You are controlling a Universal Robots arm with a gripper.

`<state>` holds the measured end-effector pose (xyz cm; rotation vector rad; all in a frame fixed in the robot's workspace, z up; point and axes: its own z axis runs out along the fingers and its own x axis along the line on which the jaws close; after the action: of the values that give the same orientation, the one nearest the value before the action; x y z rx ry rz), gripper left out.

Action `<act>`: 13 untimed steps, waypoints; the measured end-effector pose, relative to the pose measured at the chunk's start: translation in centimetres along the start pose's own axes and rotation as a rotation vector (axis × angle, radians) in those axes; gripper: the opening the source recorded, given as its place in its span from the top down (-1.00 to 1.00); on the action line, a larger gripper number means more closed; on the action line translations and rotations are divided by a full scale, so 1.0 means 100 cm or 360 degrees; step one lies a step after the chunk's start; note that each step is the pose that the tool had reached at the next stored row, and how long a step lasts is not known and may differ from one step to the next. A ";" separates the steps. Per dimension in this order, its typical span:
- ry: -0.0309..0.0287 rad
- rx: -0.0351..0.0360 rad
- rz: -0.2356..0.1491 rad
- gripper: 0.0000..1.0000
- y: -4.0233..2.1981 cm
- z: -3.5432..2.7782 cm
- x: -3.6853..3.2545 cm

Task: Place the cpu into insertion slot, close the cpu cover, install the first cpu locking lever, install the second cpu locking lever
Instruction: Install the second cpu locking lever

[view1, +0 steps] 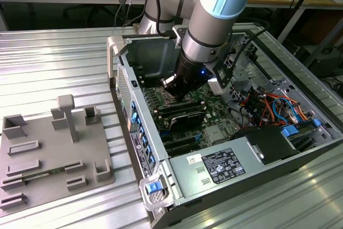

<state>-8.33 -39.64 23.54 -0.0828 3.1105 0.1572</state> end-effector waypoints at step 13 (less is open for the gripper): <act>0.00013 -0.0057 0.0002 0.79 -0.0003 0.0070 0.0089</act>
<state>-9.20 -39.64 22.81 -0.0822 3.1090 0.2132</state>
